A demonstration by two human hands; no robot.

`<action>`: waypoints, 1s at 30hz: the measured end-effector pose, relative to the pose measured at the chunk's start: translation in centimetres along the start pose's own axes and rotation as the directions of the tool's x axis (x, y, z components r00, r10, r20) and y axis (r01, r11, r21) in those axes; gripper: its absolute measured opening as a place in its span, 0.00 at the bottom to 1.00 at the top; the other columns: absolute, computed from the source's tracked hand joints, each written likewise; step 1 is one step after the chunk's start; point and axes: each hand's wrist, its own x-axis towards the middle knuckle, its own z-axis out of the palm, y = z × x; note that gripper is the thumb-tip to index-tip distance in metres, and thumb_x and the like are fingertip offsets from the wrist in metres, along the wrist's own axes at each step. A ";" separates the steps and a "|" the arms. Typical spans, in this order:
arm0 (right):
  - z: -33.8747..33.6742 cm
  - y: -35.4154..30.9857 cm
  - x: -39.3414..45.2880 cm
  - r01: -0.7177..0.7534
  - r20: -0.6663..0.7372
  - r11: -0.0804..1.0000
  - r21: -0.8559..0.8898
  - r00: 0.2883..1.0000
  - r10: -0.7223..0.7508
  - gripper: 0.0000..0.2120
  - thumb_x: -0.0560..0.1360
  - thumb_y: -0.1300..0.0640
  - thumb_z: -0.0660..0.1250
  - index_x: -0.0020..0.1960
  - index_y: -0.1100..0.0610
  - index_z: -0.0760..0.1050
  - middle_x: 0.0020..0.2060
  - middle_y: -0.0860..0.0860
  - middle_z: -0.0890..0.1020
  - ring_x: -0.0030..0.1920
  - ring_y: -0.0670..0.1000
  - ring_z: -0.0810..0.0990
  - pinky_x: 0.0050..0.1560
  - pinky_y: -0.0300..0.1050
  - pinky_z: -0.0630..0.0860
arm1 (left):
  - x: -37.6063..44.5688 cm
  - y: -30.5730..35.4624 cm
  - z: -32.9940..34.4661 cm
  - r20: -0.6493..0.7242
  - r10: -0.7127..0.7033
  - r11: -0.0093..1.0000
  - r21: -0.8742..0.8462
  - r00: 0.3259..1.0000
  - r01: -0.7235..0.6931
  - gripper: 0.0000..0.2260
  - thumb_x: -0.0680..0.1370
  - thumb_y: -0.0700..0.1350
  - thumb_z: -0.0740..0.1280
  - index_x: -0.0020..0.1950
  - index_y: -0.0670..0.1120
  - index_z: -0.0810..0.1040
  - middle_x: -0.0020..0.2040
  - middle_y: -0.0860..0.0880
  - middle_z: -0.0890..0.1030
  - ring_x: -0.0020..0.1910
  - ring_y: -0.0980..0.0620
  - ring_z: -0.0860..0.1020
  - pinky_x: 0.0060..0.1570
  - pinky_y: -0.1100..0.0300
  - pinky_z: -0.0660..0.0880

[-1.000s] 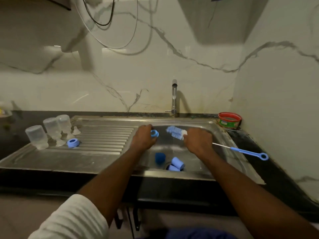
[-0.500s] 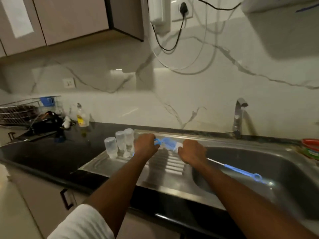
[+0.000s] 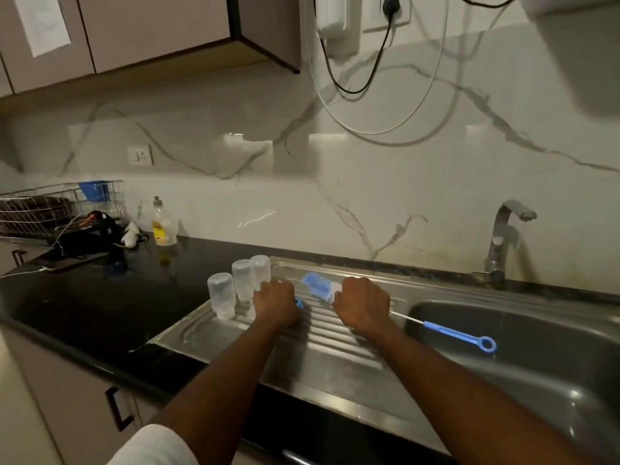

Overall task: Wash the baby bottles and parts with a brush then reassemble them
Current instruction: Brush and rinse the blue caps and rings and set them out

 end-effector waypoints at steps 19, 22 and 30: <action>-8.2 20.2 -6.8 -0.103 -0.057 0.986 -0.135 0.994 0.096 0.17 0.80 0.43 0.62 0.59 0.54 0.79 0.57 0.55 0.83 0.55 0.57 0.81 0.49 0.47 0.73 | -5.8 18.0 -1.2 -0.138 0.410 0.884 -0.183 0.902 -0.430 0.08 0.78 0.55 0.68 0.53 0.54 0.82 0.54 0.51 0.79 0.56 0.48 0.77 0.54 0.50 0.77; -7.7 24.8 -7.4 -0.162 -0.036 0.974 -0.157 0.987 0.158 0.17 0.80 0.44 0.62 0.59 0.54 0.79 0.56 0.54 0.83 0.54 0.56 0.81 0.47 0.47 0.71 | -6.6 23.8 0.7 -0.029 0.503 0.850 -0.164 0.864 -0.500 0.11 0.79 0.55 0.66 0.54 0.50 0.81 0.52 0.48 0.81 0.52 0.47 0.79 0.53 0.49 0.79; -3.1 32.3 -6.8 -0.151 0.237 0.953 -0.261 0.947 0.215 0.17 0.78 0.47 0.66 0.62 0.55 0.77 0.60 0.56 0.81 0.57 0.58 0.80 0.53 0.48 0.75 | -6.2 32.3 7.6 0.474 0.527 0.818 -0.057 0.705 -0.573 0.11 0.74 0.56 0.69 0.52 0.53 0.85 0.53 0.50 0.83 0.51 0.46 0.82 0.53 0.52 0.79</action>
